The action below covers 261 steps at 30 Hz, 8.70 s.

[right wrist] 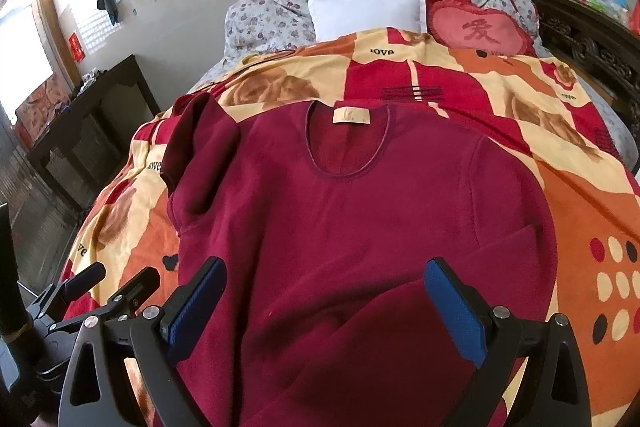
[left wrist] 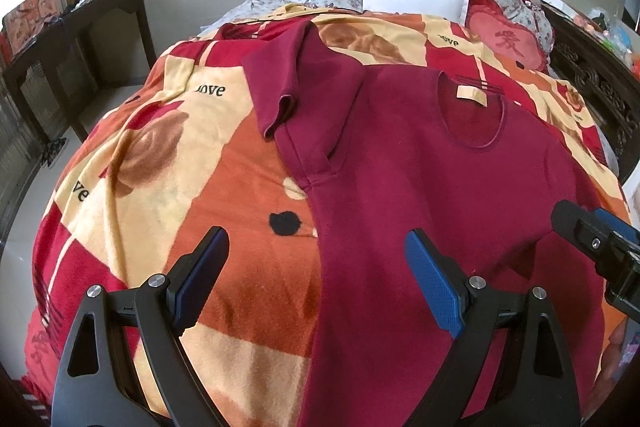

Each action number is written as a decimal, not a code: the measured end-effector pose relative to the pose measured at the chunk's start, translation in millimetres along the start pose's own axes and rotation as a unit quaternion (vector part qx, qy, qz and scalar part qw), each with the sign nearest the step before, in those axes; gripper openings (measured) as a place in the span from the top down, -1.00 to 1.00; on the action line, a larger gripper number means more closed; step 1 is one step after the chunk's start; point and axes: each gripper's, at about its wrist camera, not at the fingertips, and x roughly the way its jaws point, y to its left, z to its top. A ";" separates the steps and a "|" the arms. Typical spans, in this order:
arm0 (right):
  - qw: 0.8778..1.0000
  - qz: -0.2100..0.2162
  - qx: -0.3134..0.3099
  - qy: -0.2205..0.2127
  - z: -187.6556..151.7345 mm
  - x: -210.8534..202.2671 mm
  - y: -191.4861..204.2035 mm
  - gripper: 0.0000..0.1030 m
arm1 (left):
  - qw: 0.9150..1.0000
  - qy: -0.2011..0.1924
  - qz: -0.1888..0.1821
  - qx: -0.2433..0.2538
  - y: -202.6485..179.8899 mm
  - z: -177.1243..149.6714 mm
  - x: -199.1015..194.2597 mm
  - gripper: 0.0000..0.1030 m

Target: Fold small clothes

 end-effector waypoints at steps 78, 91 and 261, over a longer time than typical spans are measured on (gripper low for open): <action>0.995 -0.055 0.013 0.078 92.6 88.5 -162.3 0.86 | 0.999 0.003 0.045 -0.028 20.5 42.0 37.8 -0.74; 0.997 -0.022 0.013 0.078 78.3 69.1 -154.0 0.76 | 0.997 0.060 0.055 0.001 -0.9 48.4 103.6 -0.74; 0.953 0.161 0.257 0.006 11.0 -3.4 -218.0 0.91 | 0.957 -0.029 -0.232 0.172 -42.5 6.2 -33.3 0.90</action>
